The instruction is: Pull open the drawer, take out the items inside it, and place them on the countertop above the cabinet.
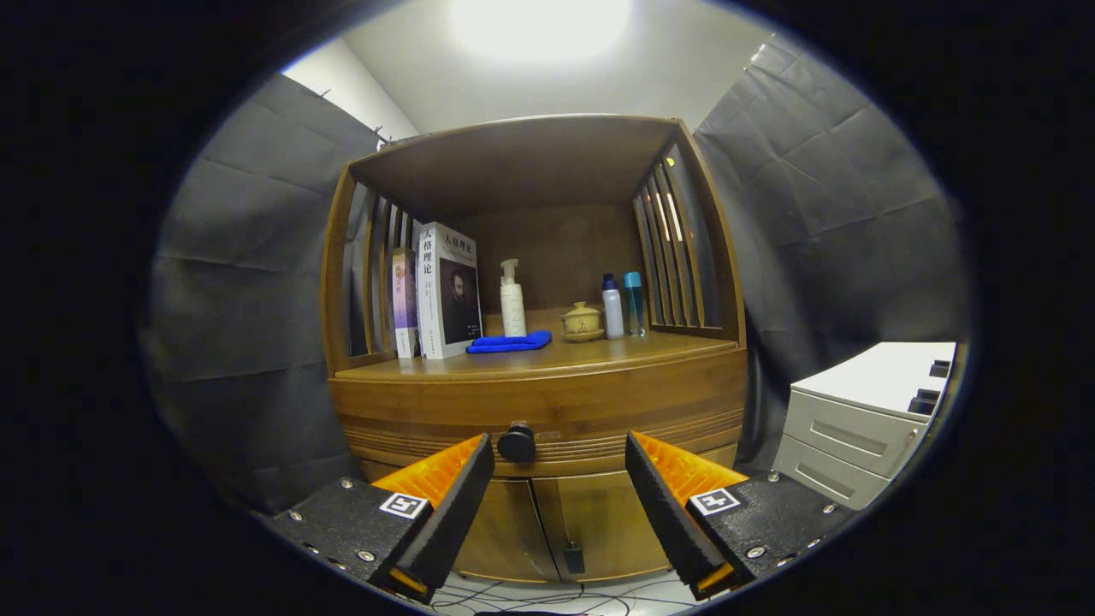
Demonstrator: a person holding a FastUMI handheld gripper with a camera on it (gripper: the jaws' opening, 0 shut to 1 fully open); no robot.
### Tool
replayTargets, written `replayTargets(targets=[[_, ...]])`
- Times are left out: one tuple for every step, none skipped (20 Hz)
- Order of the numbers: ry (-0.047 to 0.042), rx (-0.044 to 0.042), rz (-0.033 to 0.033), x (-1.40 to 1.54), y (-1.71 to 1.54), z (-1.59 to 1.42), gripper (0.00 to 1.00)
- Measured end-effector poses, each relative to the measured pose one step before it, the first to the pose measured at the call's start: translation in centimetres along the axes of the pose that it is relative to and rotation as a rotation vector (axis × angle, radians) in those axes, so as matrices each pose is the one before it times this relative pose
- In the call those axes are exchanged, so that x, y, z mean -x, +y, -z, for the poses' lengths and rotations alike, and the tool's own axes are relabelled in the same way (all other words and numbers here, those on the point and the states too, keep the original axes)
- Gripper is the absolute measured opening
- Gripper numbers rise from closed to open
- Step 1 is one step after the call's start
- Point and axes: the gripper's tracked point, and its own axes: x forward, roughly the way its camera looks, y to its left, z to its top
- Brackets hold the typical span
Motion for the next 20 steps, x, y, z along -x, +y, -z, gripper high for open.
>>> replayTargets(targets=[[-0.00060, -0.00129, 0.00185, -0.011, -0.041, -0.078, 0.96], [-0.00336, 0.00286, 0.00173, 0.045, -0.030, -0.062, 0.96], [-0.00303, 0.00328, -0.00202, 0.010, 0.058, -0.084, 0.96], [-0.00218, 0.00327, -0.00513, 0.020, 0.029, -0.004, 0.96], [-0.00258, 0.00286, -0.00420, -0.005, 0.040, -0.113, 0.95], [-0.00214, 0.00088, -0.00520, -0.019, 0.040, -0.026, 0.96], [-0.00202, -0.00196, -0.00605, -0.084, 0.111, -0.133, 0.96], [-0.00033, -0.00292, -0.00719, -0.040, 0.078, 0.053, 0.96], [0.00469, -0.00411, -0.00632, -0.092, 0.062, 0.041, 0.96], [0.00643, -0.00420, -0.00811, -0.026, 0.040, 0.184, 0.95], [0.00433, -0.00313, -0.00618, -0.107, 0.061, 0.068, 0.95], [0.00600, 0.00107, -0.00582, -0.126, 0.038, 0.095, 0.95], [0.00674, 0.00499, -0.00350, 0.030, 0.022, 0.275, 0.96], [0.00285, 0.00182, -0.00547, -0.003, 0.070, -0.065, 0.96], [0.00022, -0.00086, -0.00441, -0.044, 0.087, 0.053, 0.96], [0.00421, -0.00062, -0.00526, -0.098, 0.009, 0.016, 0.96], [0.00422, -0.00015, -0.00626, -0.014, 0.072, 0.076, 0.96], [0.00631, 0.00057, 0.00151, -0.013, -0.097, 0.084, 0.95], [0.00684, -0.00062, 0.00023, 0.104, 0.029, 0.046, 0.96], [0.00677, -0.00210, 0.00143, -0.018, 0.009, 0.104, 0.96]])
